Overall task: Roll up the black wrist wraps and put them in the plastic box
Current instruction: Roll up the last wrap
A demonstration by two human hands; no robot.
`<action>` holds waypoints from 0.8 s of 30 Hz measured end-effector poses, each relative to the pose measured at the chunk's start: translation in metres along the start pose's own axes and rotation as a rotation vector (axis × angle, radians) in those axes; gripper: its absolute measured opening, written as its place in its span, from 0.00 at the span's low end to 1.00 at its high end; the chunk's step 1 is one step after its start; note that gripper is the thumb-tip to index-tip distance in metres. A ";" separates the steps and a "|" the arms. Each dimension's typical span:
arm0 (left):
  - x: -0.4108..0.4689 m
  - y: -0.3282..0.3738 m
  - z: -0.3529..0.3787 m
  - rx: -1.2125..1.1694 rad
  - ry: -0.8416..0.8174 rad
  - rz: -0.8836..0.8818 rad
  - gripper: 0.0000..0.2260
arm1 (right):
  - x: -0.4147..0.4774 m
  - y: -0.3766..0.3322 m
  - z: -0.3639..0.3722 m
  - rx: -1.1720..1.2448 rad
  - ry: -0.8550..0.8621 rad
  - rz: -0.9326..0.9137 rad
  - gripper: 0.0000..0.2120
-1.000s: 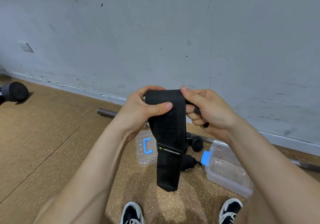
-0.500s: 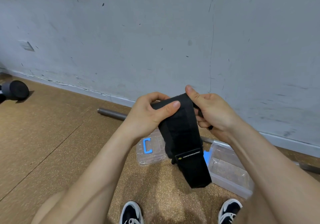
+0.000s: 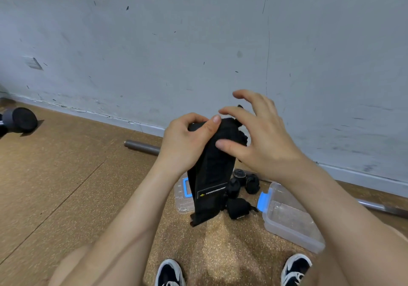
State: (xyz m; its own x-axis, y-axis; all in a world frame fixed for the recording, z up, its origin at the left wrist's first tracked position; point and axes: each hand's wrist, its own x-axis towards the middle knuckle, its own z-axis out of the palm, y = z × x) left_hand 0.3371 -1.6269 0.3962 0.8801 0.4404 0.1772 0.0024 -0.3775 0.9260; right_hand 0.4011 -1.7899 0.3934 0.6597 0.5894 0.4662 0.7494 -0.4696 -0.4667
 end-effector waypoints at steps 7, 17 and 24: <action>-0.002 0.009 -0.004 -0.307 -0.126 -0.190 0.25 | 0.002 0.004 0.001 0.804 -0.151 0.256 0.17; -0.008 0.000 0.004 -0.567 -0.171 -0.197 0.24 | 0.002 0.001 0.005 0.750 -0.124 0.308 0.10; -0.003 -0.004 -0.010 -0.612 -0.284 -0.241 0.19 | 0.002 0.000 0.003 1.070 -0.126 0.440 0.27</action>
State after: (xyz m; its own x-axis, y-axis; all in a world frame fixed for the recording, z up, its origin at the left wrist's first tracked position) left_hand 0.3302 -1.6185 0.3949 0.9783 0.1938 -0.0728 0.0192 0.2649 0.9641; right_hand 0.4020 -1.7865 0.3920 0.7957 0.6031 0.0562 -0.0129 0.1096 -0.9939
